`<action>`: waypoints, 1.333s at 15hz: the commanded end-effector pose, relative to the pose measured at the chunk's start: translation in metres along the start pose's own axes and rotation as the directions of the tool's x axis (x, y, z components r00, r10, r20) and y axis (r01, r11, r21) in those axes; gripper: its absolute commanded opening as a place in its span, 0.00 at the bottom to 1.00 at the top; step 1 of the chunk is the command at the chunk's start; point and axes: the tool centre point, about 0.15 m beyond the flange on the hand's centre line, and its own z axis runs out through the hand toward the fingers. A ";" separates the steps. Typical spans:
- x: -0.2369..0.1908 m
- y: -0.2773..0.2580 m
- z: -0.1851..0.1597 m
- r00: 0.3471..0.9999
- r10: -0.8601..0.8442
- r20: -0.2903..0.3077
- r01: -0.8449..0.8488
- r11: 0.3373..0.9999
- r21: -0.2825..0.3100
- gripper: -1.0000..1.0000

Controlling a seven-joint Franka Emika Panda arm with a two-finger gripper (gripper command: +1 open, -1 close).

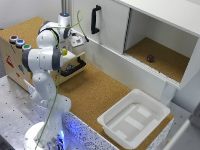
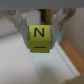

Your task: Place the grasped yellow block inside the right cabinet

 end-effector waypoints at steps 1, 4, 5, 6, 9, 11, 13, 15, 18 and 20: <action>-0.065 0.042 -0.064 0.955 0.281 -0.095 -0.283 0.959 -0.008 0.00; -0.133 0.075 -0.081 0.845 0.524 -0.107 -0.530 0.848 -0.025 0.00; -0.153 0.085 -0.085 0.802 0.587 -0.109 -0.593 0.805 -0.029 0.00; -0.179 0.099 -0.089 0.748 0.654 -0.112 -0.660 0.751 -0.017 0.00; -0.260 0.146 -0.096 0.553 0.822 -0.139 -0.829 0.559 0.007 0.00; -0.306 0.184 -0.096 0.464 0.872 -0.157 -0.884 0.467 -0.019 0.00; -0.347 0.227 -0.096 0.386 0.904 -0.183 -0.922 0.386 -0.033 0.00; -0.384 0.276 -0.105 0.323 0.918 -0.232 -0.945 0.327 -0.020 0.00; -0.415 0.333 -0.126 0.304 0.898 -0.317 -0.949 0.316 -0.013 0.00; -0.424 0.367 -0.133 0.320 0.882 -0.345 -0.942 0.334 -0.020 0.00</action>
